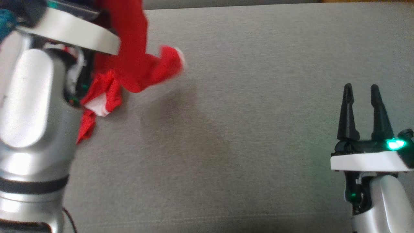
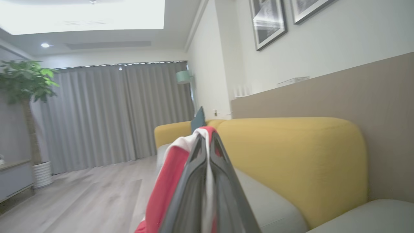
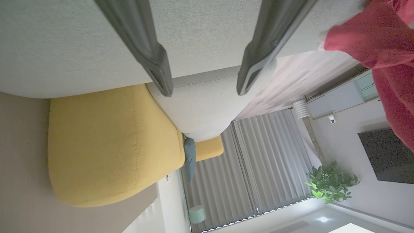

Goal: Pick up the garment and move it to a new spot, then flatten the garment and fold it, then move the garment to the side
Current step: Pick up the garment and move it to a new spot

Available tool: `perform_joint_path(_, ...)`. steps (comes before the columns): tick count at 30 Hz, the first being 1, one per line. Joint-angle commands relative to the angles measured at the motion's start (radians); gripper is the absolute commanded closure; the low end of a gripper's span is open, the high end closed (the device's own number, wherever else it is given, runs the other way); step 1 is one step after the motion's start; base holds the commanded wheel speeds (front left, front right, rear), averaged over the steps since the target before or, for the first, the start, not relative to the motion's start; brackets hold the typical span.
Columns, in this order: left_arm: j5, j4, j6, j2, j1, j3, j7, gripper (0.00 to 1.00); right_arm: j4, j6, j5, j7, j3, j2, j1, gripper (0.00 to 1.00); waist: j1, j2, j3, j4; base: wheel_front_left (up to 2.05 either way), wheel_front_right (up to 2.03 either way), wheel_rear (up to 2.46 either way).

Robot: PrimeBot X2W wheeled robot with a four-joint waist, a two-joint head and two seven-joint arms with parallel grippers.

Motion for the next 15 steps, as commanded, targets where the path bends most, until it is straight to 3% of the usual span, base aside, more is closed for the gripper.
perform_joint_path(1, -0.006, -0.066, 0.009, 0.012, -0.020, 0.014, 0.018, 1.00, -0.046, 0.008, 0.006, -0.009, 0.017, -0.006, -0.041, 0.00, 0.0001, 0.0000, -0.001, -0.054, 0.00, 0.00, 0.00)
perform_joint_path(9, -0.013, -0.102, 0.034, -0.111, -0.035, -0.072, 0.045, 1.00, -0.095, 0.008, 0.035, -0.009, 0.004, -0.006, -0.076, 0.00, 0.0001, 0.0000, 0.027, -0.187, 0.00, 0.00, 0.00)
perform_joint_path(15, -0.019, -0.024, 0.076, -0.187, -0.075, -0.131, 0.023, 1.00, -0.134, 0.008, 0.062, -0.009, 0.019, -0.006, -0.097, 0.00, 0.0001, 0.0000, 0.077, -0.296, 0.00, 0.00, 0.00)
